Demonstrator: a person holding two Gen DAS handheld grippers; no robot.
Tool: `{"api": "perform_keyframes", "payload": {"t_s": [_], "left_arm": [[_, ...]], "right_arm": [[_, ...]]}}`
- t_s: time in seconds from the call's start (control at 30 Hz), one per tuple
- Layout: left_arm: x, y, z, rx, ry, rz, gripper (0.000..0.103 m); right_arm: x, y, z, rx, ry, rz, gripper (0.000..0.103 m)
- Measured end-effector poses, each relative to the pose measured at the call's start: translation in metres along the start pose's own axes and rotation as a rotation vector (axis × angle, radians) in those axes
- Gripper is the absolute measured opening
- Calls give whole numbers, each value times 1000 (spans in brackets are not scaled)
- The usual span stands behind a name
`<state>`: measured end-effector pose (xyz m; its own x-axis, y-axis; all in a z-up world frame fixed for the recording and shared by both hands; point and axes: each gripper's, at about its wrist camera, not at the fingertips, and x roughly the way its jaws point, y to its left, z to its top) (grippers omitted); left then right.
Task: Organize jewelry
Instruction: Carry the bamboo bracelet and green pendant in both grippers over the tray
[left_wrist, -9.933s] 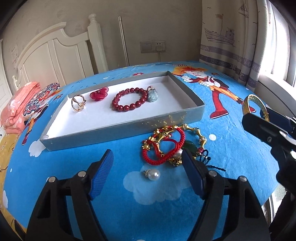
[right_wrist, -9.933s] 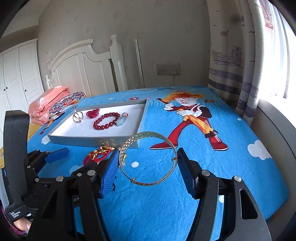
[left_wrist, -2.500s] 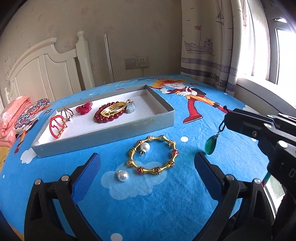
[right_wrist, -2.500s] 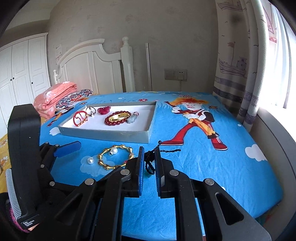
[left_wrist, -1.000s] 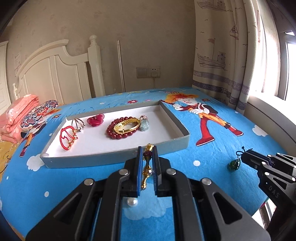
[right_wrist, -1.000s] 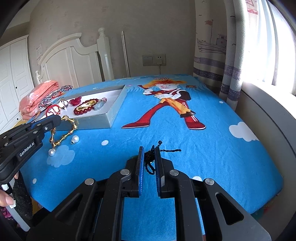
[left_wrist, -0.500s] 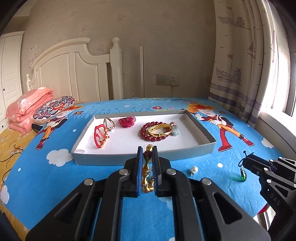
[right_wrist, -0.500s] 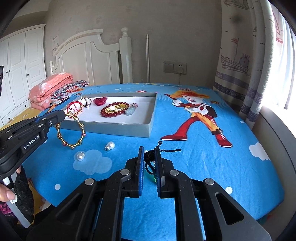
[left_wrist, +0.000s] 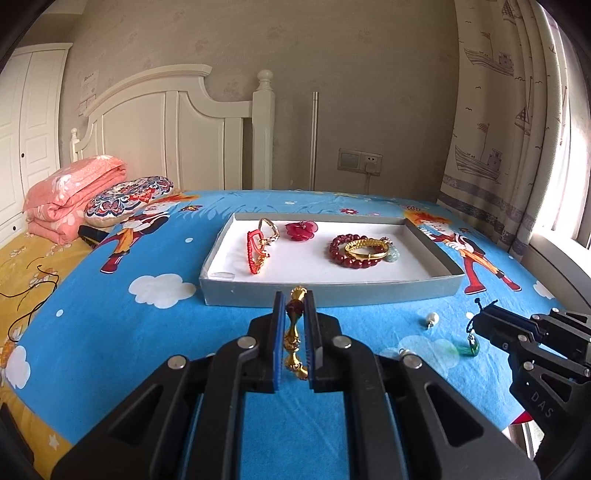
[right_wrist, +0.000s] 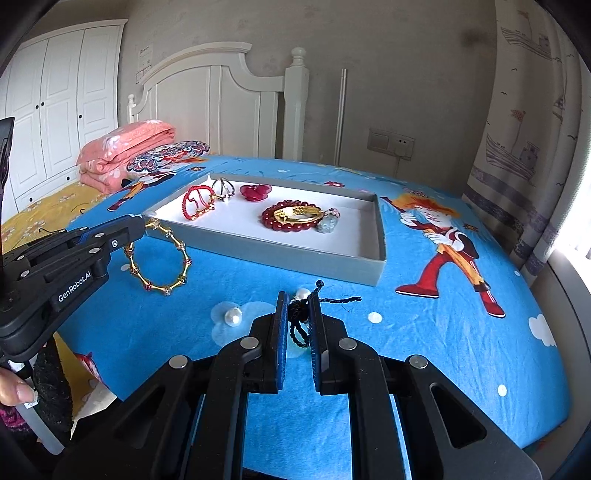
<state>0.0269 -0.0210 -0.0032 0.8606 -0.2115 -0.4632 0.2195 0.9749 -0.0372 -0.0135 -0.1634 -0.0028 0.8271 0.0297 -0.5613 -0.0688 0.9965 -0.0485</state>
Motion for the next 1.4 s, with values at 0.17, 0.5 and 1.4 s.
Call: {"api": "perform_keyframes", "payload": {"t_s": [0.17, 0.5, 1.4], "left_arm": [[-1, 11, -5, -3, 7, 0, 10], [6, 16, -4, 14, 29, -21, 10], [28, 1, 69, 106, -30, -22, 10]], "right_arm": [[3, 16, 2, -29, 7, 3, 12], [9, 28, 7, -53, 12, -6, 12], [35, 1, 75, -23, -76, -7, 11]]}}
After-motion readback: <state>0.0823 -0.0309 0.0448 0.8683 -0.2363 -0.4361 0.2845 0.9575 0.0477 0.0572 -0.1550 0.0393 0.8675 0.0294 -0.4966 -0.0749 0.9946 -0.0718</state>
